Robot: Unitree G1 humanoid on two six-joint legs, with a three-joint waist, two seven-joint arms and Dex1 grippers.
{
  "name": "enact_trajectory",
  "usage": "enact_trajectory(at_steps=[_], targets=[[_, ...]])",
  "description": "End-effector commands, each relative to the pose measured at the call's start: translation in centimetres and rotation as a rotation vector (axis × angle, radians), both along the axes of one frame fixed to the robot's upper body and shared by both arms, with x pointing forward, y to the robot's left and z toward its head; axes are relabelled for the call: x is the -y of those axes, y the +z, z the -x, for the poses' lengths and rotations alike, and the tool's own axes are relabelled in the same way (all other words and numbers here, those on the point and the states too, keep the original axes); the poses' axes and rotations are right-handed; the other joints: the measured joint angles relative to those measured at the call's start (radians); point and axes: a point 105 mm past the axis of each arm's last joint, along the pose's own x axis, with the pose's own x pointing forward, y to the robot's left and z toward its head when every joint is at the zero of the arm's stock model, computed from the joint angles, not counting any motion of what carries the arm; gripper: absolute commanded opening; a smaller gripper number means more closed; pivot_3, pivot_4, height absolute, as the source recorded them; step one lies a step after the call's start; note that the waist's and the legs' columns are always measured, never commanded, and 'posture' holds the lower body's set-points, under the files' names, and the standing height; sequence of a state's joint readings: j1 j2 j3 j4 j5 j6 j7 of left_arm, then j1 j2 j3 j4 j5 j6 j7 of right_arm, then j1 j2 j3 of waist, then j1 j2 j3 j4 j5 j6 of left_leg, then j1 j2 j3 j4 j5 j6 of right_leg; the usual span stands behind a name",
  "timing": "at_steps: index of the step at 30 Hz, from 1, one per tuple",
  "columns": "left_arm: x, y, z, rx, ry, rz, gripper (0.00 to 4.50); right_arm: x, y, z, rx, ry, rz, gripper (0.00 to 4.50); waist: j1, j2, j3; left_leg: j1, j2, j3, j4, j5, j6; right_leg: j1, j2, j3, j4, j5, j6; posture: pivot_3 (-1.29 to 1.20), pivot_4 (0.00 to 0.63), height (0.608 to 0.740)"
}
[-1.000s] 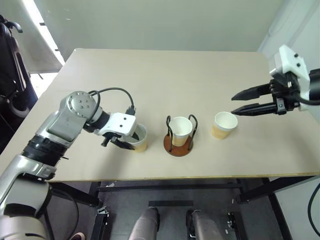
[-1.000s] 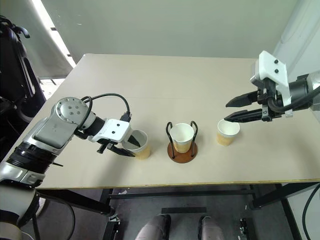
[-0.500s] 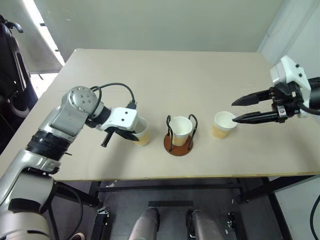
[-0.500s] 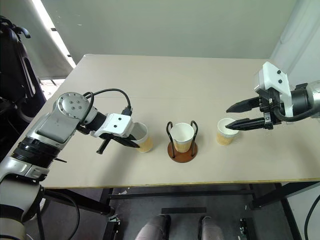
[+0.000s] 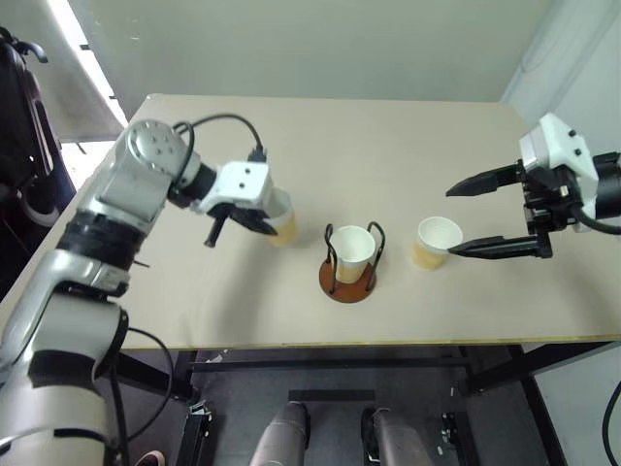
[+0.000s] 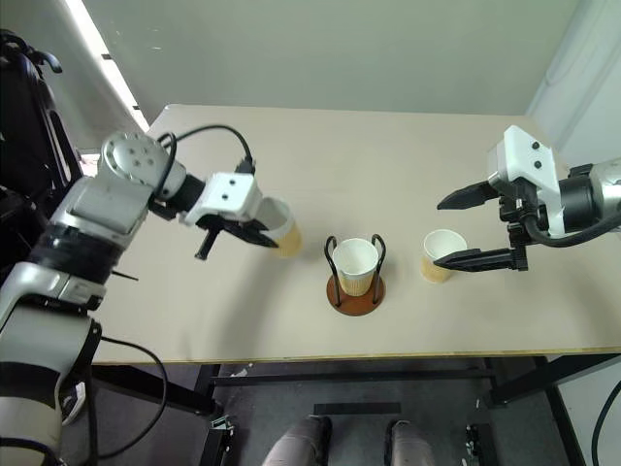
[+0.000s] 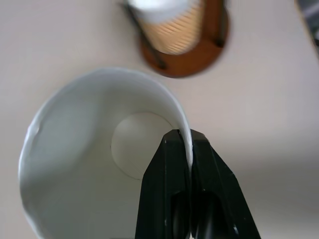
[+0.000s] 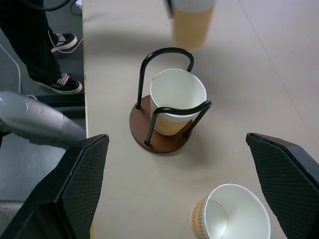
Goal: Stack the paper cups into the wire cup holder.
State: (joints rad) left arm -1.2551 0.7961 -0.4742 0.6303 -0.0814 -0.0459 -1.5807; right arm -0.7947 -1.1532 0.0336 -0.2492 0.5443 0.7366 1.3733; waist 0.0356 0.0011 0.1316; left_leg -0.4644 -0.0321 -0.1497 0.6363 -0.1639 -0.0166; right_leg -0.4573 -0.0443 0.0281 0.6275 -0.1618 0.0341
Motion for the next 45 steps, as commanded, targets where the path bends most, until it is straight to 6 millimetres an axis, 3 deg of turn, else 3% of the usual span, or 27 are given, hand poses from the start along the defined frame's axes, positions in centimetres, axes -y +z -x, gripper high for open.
enact_trajectory(at_steps=[1,4,8,11,17,22,32,45], targets=[[0.2,2.3,-1.0,0.056,-0.008,0.004,0.0,-0.1,1.1,0.4,0.057,-0.005,0.001,4.48,0.0,0.0,0.0,-0.001,0.0,0.0,0.0,0.0,0.0,0.0,0.0,0.0,-0.001,0.0,0.0,0.0,0.15,0.74],[0.6,3.4,-1.8,0.092,0.001,0.014,0.0,-0.4,1.2,0.4,0.066,-0.006,-0.005,4.48,-0.001,0.0,0.0,-0.002,0.0,0.0,0.001,-0.001,0.001,0.0,0.0,0.0,-0.001,0.0,0.001,0.0,0.15,0.74],[3.1,4.8,-2.3,0.118,-0.042,0.086,0.0,-1.1,1.1,0.5,0.075,-0.002,-0.019,4.48,-0.001,0.0,0.0,-0.006,0.0,0.0,0.003,-0.002,0.003,-0.003,0.0,0.0,-0.002,0.0,0.007,0.0,0.15,0.74],[5.3,5.5,-2.3,0.137,-0.093,0.149,0.0,-1.5,1.1,0.4,0.088,-0.005,-0.031,4.48,0.004,0.0,0.0,-0.009,-0.001,0.001,0.007,-0.003,0.005,-0.003,-0.001,0.0,-0.003,0.004,0.016,0.0,0.15,0.74],[8.2,6.0,-1.6,0.111,-0.189,0.194,0.0,-1.9,1.2,0.7,0.093,-0.004,-0.039,4.48,0.003,0.0,0.0,-0.011,-0.005,0.004,0.013,-0.007,0.011,-0.003,-0.004,0.003,-0.003,0.002,0.022,0.0,0.15,0.74],[9.1,6.0,-0.9,0.071,-0.23,0.191,0.0,-2.2,1.1,1.1,0.095,0.002,-0.038,4.48,0.003,0.0,0.0,-0.011,-0.007,0.008,0.015,-0.009,0.015,-0.003,-0.008,0.004,-0.003,0.003,0.028,0.0,0.15,0.74],[10.6,6.7,1.5,-0.042,-0.318,0.225,0.0,-1.0,0.4,0.3,0.176,-0.03,0.061,4.48,0.006,0.001,0.001,-0.017,-0.009,0.016,0.03,-0.016,0.022,-0.003,-0.009,0.006,-0.001,0.004,0.034,0.0,0.15,0.74],[11.1,4.9,3.4,-0.1,-0.416,0.114,0.0,-1.4,0.2,0.6,0.181,-0.041,0.026,4.48,0.007,0.001,0.001,-0.017,-0.01,0.02,0.037,-0.013,0.026,-0.003,-0.01,0.012,-0.001,0.006,0.033,0.0,0.15,0.74]])
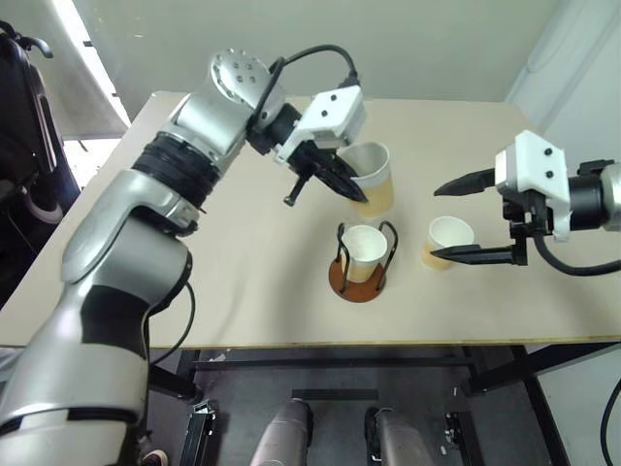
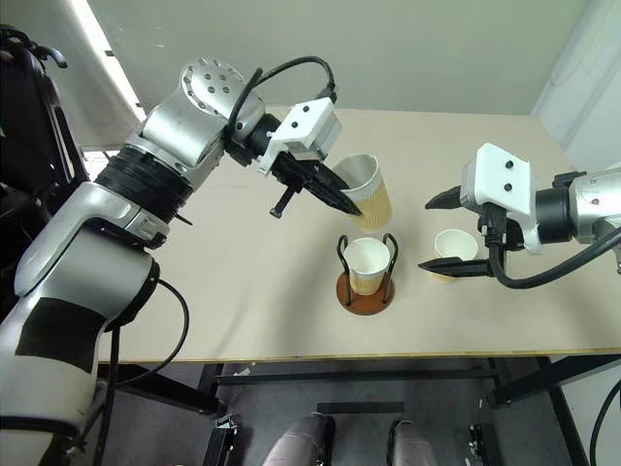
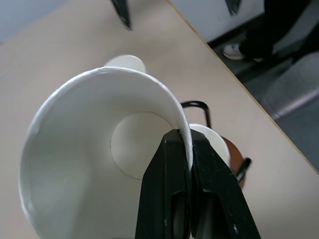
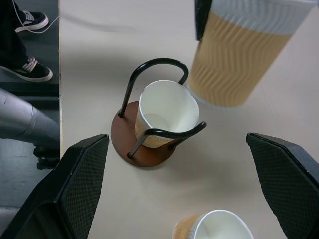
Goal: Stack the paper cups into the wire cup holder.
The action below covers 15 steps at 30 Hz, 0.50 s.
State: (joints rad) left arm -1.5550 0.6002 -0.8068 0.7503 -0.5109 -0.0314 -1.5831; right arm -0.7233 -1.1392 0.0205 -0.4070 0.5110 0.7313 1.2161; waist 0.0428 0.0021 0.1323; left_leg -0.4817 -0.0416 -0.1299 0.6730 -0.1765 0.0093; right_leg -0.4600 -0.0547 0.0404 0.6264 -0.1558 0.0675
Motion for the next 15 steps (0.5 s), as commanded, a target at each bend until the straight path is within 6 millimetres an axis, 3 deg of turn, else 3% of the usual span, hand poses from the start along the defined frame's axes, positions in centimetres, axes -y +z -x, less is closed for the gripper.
enact_trajectory(at_steps=[1,15], targets=[[0.4,0.8,1.1,0.011,-0.07,-0.017,0.0,0.0,1.0,0.5,0.05,-0.004,-0.021,4.48,0.0,0.0,0.0,0.0,-0.001,0.001,0.0,0.0,0.0,0.0,0.0,0.0,0.0,0.0,0.0,0.0,0.15,0.74],[0.2,-1.3,1.2,0.003,-0.101,-0.079,0.0,0.0,1.0,0.5,0.05,-0.008,-0.024,4.48,0.0,0.0,0.0,0.0,-0.001,0.004,0.001,0.0,0.001,0.0,0.0,0.007,-0.001,0.001,0.002,0.0,0.15,0.74]])
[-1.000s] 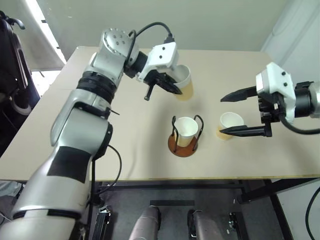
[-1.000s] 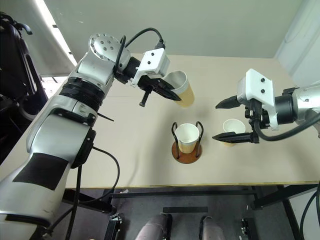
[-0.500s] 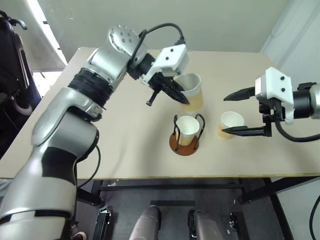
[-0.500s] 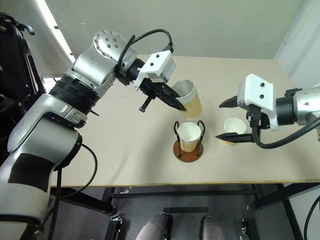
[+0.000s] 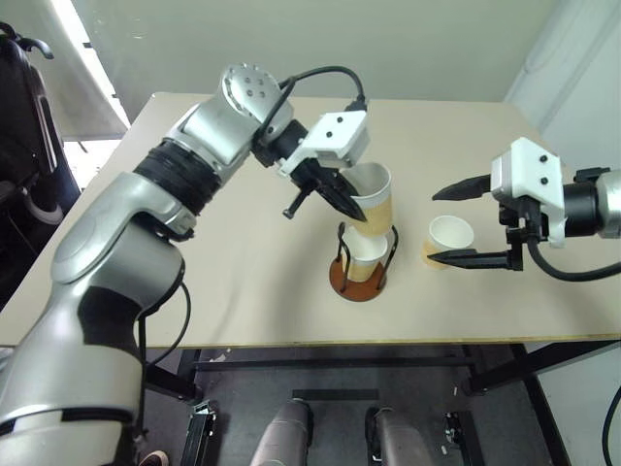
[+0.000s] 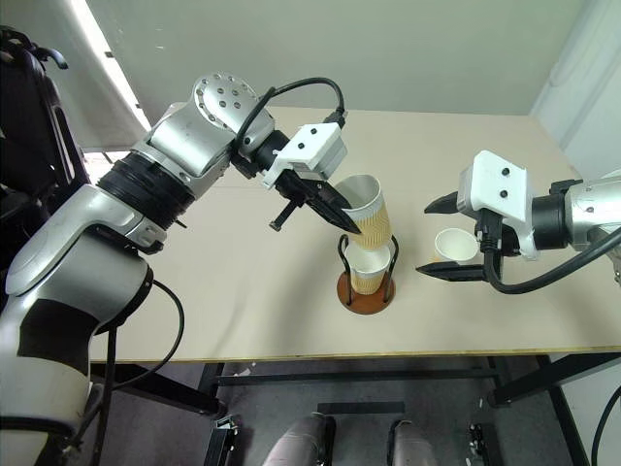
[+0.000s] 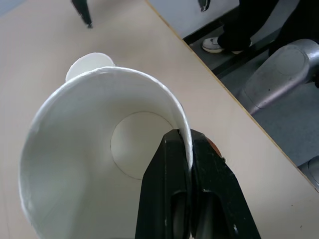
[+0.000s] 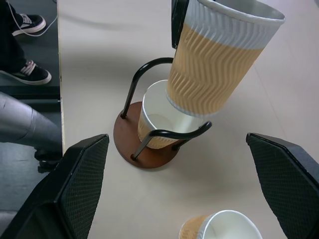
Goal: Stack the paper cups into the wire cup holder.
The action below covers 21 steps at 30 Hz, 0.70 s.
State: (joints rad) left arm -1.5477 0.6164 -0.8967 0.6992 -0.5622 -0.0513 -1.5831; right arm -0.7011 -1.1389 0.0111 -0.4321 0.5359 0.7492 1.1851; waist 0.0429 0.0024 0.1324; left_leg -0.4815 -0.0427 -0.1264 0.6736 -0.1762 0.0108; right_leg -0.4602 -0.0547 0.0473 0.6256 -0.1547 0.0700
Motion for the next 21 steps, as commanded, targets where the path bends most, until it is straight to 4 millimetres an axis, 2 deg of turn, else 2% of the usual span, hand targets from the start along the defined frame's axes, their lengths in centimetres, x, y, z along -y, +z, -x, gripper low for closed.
enact_trajectory(at_steps=[1,15,21], targets=[[-0.2,-0.1,0.4,0.02,-0.048,-0.031,0.0,0.3,1.4,0.3,0.061,-0.002,-0.008,4.48,0.0,0.0,0.0,0.0,0.0,0.001,0.0,0.0,0.0,0.0,0.0,0.0,0.0,0.0,0.0,0.0,0.15,0.74],[-0.2,-1.4,0.3,0.0,-0.052,-0.056,0.0,2.2,5.2,-0.3,0.177,-0.068,-0.003,4.48,0.0,0.0,0.0,0.0,-0.002,0.003,0.0,-0.001,0.003,-0.001,0.0,0.005,-0.002,0.0,0.002,0.0,0.15,0.74],[-0.3,-2.1,0.2,0.0,-0.057,-0.084,0.0,2.4,5.7,-0.1,0.183,-0.067,0.009,4.48,0.0,0.0,0.0,0.0,-0.002,0.003,-0.001,-0.002,0.003,-0.001,0.0,0.006,-0.002,0.0,0.003,0.0,0.15,0.74]])
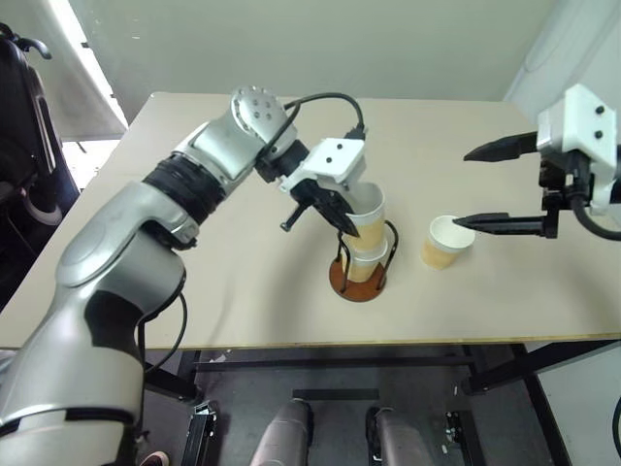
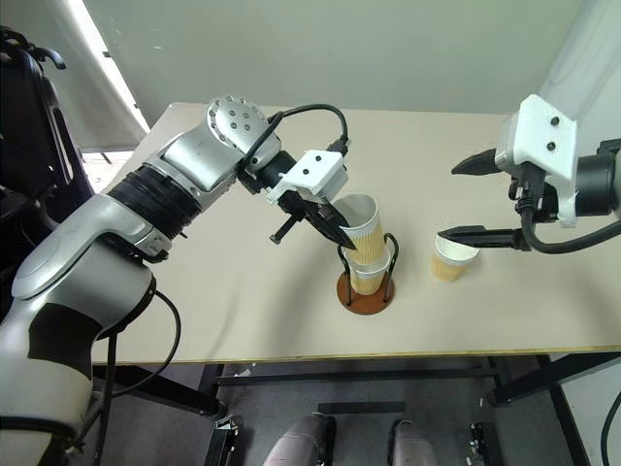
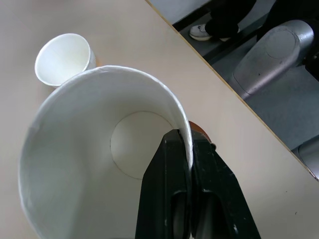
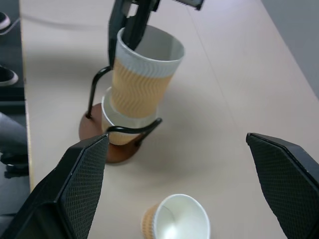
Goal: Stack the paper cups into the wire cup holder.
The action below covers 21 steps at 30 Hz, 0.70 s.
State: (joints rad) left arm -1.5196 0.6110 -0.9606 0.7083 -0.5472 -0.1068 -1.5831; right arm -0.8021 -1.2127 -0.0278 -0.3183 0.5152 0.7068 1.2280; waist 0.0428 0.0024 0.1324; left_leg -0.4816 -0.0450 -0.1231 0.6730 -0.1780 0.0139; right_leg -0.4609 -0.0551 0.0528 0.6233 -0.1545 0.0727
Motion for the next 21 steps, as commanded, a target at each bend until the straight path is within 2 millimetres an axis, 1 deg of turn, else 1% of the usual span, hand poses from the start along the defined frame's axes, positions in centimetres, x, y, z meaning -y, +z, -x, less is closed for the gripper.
enact_trajectory(at_steps=[1,5,12,15,18,21], targets=[[0.0,0.0,0.3,0.004,-0.039,-0.025,0.0,0.2,1.8,0.7,0.074,0.002,0.008,4.48,0.0,0.0,0.0,0.0,0.0,0.0,0.0,0.0,0.0,0.0,0.0,0.0,0.0,0.0,0.0,0.0,0.15,0.74],[0.0,-0.7,0.2,0.013,-0.048,-0.048,0.0,0.2,1.8,0.8,0.069,0.001,0.008,4.48,0.0,0.0,0.0,0.0,0.0,0.0,0.0,0.0,0.0,0.0,0.0,0.0,-0.001,0.0,0.001,0.0,0.15,0.74],[0.0,-1.3,-0.4,0.067,-0.062,-0.087,0.0,0.4,1.6,0.8,0.06,-0.008,0.012,4.48,0.001,0.0,0.0,-0.001,0.0,0.001,-0.001,-0.001,0.001,0.0,0.0,0.001,-0.005,0.002,0.003,0.0,0.15,0.74],[0.5,-1.1,-0.5,0.08,-0.065,-0.079,0.64,0.4,1.5,0.8,0.056,-0.01,0.013,4.5,0.001,0.0,0.0,-0.003,0.0,0.001,-0.001,-0.001,0.002,0.0,-0.001,0.001,-0.007,0.004,0.005,0.0,0.15,0.74],[0.9,-0.8,-0.6,0.091,-0.069,-0.06,1.62,0.4,1.4,0.7,0.053,-0.013,0.013,4.5,0.001,0.0,0.0,-0.005,0.0,0.001,-0.001,-0.001,0.003,0.0,-0.001,0.001,-0.012,0.006,0.006,0.0,0.15,0.74],[1.6,0.2,-0.8,0.099,-0.06,-0.007,2.67,0.5,1.3,0.5,0.053,-0.017,0.012,4.5,0.004,0.0,0.0,-0.005,-0.001,0.001,0.0,-0.001,0.004,0.0,-0.001,0.001,-0.013,0.007,0.008,0.0,0.15,0.74]])
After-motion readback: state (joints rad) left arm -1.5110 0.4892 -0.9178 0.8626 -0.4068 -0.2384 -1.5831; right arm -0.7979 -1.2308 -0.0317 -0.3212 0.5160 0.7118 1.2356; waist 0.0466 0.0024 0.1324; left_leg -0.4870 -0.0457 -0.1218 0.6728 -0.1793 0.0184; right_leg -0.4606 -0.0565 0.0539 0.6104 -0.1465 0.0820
